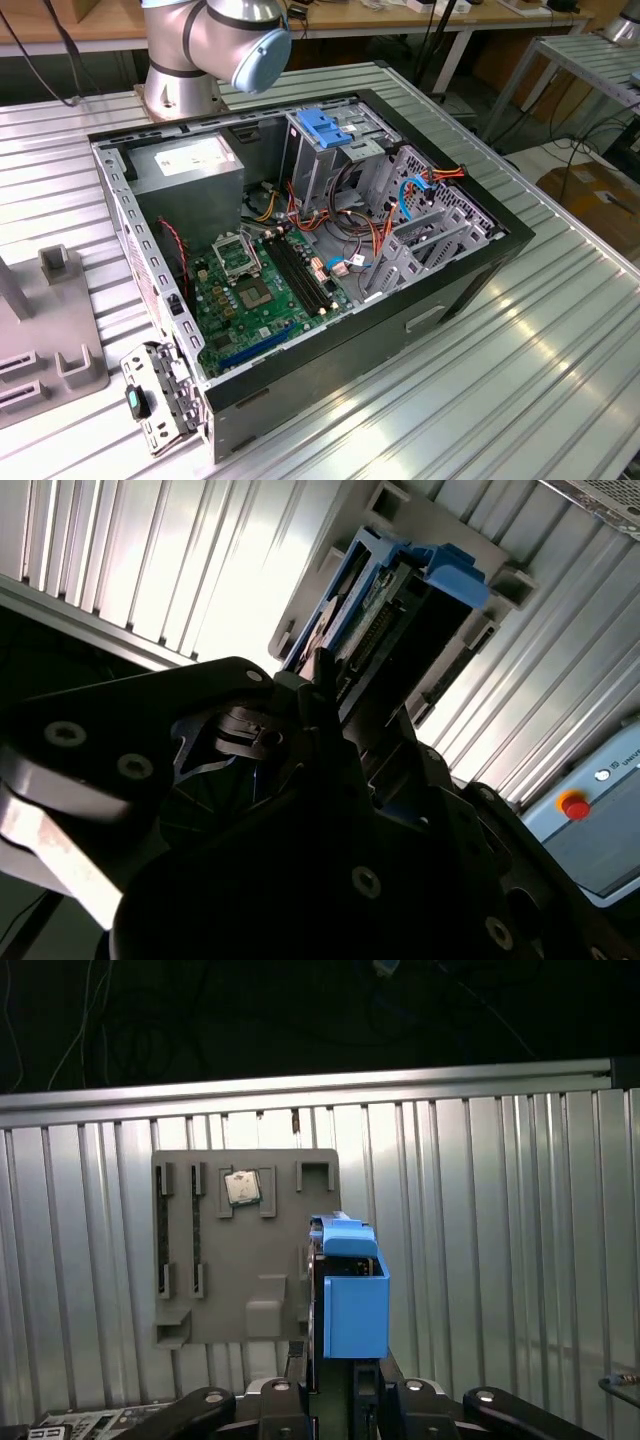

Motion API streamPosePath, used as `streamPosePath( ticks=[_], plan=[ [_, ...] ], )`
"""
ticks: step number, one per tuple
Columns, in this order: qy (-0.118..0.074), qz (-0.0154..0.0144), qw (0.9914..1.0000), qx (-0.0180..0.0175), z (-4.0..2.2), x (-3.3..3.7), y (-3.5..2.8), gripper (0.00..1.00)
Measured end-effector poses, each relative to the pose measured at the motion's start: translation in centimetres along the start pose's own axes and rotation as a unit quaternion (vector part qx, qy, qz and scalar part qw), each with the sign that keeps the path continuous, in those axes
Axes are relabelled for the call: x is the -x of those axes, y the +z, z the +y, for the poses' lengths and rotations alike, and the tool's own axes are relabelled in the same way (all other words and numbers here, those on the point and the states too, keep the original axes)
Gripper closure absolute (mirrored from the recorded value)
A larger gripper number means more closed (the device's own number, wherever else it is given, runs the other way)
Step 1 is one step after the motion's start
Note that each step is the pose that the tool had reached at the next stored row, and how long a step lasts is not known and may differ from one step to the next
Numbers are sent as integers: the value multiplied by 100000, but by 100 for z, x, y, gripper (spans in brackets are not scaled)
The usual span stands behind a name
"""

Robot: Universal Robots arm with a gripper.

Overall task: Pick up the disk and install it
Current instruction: 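Insert the disk into the insertion slot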

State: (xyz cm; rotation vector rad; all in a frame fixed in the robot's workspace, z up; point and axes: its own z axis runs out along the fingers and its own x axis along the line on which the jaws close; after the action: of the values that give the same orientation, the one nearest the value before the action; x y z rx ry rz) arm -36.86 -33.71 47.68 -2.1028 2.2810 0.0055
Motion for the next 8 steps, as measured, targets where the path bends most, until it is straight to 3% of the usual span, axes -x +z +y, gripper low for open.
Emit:
streamPosePath(
  ticks=[4, 8],
  plan=[
    [1, 1, 100000, 2, -68, 5, 2, 65],
    [4, -3, 100000, -2, -73, 6, 2, 65]
  ],
)
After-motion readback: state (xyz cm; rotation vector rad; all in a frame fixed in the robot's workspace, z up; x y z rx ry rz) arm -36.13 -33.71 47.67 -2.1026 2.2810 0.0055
